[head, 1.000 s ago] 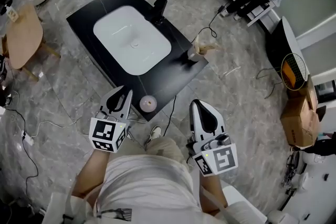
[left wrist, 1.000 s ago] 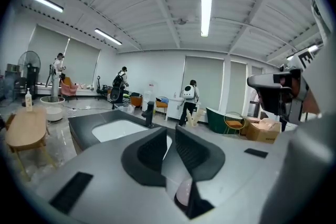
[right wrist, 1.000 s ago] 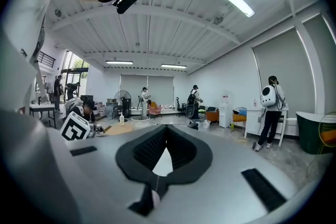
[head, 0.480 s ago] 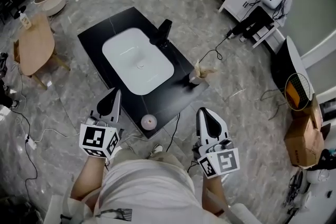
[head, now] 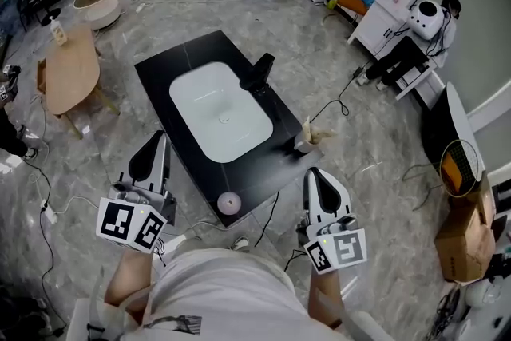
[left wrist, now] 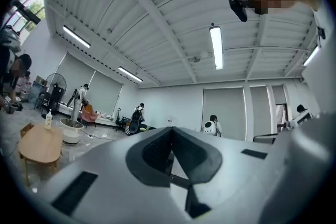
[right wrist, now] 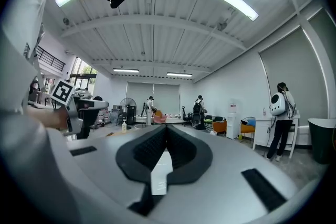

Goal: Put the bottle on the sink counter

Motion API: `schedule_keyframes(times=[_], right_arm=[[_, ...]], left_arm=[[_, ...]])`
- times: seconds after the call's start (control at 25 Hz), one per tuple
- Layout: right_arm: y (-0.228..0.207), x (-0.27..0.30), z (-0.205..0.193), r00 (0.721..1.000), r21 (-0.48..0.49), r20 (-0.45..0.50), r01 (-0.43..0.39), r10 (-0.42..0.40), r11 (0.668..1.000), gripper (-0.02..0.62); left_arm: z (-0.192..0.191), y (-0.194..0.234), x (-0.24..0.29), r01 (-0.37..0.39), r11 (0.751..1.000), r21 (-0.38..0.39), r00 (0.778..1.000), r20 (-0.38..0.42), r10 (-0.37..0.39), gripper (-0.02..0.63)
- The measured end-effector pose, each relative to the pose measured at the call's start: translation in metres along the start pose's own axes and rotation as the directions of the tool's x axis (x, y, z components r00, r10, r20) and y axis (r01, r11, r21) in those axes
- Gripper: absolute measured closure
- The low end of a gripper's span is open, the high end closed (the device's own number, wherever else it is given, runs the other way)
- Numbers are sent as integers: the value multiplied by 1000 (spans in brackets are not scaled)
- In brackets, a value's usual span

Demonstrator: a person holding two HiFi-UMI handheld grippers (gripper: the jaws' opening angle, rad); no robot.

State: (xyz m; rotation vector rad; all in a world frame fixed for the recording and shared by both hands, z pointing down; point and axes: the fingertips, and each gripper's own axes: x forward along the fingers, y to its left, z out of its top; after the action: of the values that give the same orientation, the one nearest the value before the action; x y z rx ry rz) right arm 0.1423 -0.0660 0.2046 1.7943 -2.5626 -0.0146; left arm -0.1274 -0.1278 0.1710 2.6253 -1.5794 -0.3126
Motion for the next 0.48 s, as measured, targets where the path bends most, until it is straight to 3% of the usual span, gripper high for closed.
schedule_keyframes(times=[0.48], right_arm=[[-15,3,10,1000,1,27,-14,14,1000,584]], left_arm=[[43,10,-28,-70,997,-16,994,79,71,592]])
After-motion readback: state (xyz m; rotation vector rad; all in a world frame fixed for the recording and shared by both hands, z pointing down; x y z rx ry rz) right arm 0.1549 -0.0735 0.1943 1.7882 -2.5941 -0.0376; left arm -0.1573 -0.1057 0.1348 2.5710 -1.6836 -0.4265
